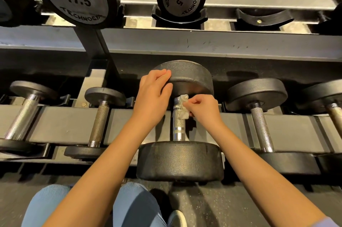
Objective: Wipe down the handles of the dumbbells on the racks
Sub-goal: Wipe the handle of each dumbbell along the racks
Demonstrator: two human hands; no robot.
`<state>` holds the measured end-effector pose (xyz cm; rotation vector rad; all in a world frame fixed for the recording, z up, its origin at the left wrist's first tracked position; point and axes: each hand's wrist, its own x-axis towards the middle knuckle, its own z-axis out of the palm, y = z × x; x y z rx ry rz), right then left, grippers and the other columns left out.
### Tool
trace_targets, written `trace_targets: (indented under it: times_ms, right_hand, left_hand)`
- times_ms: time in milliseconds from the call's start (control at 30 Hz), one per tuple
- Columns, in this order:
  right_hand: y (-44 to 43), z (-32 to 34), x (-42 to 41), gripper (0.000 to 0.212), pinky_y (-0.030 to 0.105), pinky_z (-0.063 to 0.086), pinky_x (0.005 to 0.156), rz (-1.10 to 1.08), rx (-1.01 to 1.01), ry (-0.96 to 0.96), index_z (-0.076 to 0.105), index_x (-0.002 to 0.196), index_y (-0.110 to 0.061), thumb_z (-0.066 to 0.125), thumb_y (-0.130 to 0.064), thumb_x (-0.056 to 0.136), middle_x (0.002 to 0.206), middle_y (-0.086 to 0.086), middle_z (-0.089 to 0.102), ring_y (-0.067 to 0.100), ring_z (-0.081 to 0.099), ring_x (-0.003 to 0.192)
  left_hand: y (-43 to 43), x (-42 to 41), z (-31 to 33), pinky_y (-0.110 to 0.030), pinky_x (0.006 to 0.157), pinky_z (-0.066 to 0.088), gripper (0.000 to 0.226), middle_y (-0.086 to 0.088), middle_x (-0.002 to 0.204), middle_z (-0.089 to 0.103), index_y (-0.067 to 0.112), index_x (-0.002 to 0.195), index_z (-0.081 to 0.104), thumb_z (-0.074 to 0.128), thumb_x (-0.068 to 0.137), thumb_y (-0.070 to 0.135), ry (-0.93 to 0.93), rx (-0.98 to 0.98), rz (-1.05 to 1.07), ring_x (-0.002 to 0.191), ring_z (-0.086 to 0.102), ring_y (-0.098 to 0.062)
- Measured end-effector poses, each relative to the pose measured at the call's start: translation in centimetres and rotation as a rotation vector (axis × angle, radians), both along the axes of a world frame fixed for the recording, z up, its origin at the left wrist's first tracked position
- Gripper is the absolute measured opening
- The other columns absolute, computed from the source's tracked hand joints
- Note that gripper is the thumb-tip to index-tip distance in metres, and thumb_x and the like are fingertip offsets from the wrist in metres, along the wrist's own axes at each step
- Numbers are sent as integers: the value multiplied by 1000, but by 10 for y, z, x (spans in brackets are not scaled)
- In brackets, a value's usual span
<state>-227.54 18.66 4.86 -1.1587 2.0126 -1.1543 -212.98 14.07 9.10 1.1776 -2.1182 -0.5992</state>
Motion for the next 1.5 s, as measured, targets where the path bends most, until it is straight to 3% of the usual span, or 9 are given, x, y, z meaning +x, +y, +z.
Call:
trace_targets:
  times_ms: [100, 300, 467, 667, 800, 967, 1200, 1367, 1500]
  right_hand:
    - [5, 2, -1, 13, 7, 44, 50, 73, 25, -66, 70, 74, -2, 70, -10, 84, 66, 1, 63, -6, 56, 48]
    - [26, -1, -4, 19, 23, 53, 60, 225, 172, -50, 66, 62, -13, 77, -9, 77, 56, -4, 62, 4, 57, 50]
    - [37, 2, -3, 21, 25, 53, 64, 307, 272, -41, 66, 59, -18, 79, -10, 74, 55, -4, 64, 3, 58, 53]
    - [58, 25, -23, 12, 19, 43, 64, 73, 129, 186, 69, 67, -11, 69, -10, 79, 61, -2, 62, 10, 58, 65]
    - [87, 46, -70, 14, 28, 46, 69, -28, 243, 330, 67, 67, -18, 68, -17, 80, 64, -3, 62, 15, 58, 71]
    - [116, 47, -135, 14, 40, 54, 75, -208, 458, 457, 67, 66, -21, 63, -20, 80, 79, 5, 66, 24, 61, 79]
    - [114, 8, -157, 18, 32, 46, 67, -239, 441, 352, 68, 72, 2, 62, -12, 82, 75, 18, 68, 28, 62, 77]
    - [105, 5, -165, 28, 24, 38, 57, -249, 320, 307, 61, 56, -15, 68, -18, 83, 59, 1, 57, 17, 55, 64]
    - [88, 2, -165, 9, 28, 44, 67, -338, 229, 258, 68, 74, -18, 70, -17, 83, 72, 1, 63, 19, 61, 75]
  left_hand:
    - [0, -1, -1, -18, 99, 24, 41, 3, 138, 44, 17, 141, 44, 44, 100, 23, 7, -11, 7, 129, 31, -11]
    - [1, -3, -3, -20, 96, 26, 42, 4, 138, 43, 18, 141, 43, 43, 100, 24, 16, -6, 20, 129, 30, -10]
    - [7, -6, -2, -21, 100, 25, 44, 3, 142, 39, 16, 144, 39, 43, 100, 24, -9, -18, 22, 134, 26, -11]
    - [19, -22, 4, -38, 108, 32, 38, -3, 135, 48, 12, 134, 52, 46, 98, 24, -106, -167, -15, 130, 33, -20]
    - [33, -59, 1, -42, 106, 34, 38, -4, 119, 61, 9, 119, 65, 47, 90, 26, -159, -248, -179, 118, 47, -24]
    - [53, -113, 4, -33, 110, 25, 45, -3, 140, 46, 14, 140, 44, 49, 97, 24, -223, -82, -358, 130, 38, -21]
    - [53, -150, -11, -40, 109, 34, 55, 1, 156, 21, 14, 150, 25, 46, 99, 24, -355, 137, -465, 137, 30, -21]
    - [47, -150, -13, -38, 109, 36, 56, 4, 154, 23, 17, 149, 27, 47, 98, 27, -367, 56, -462, 136, 32, -18]
    - [50, -151, -10, -37, 107, 38, 56, 2, 153, 25, 17, 148, 28, 48, 98, 30, -373, 24, -469, 133, 37, -19]
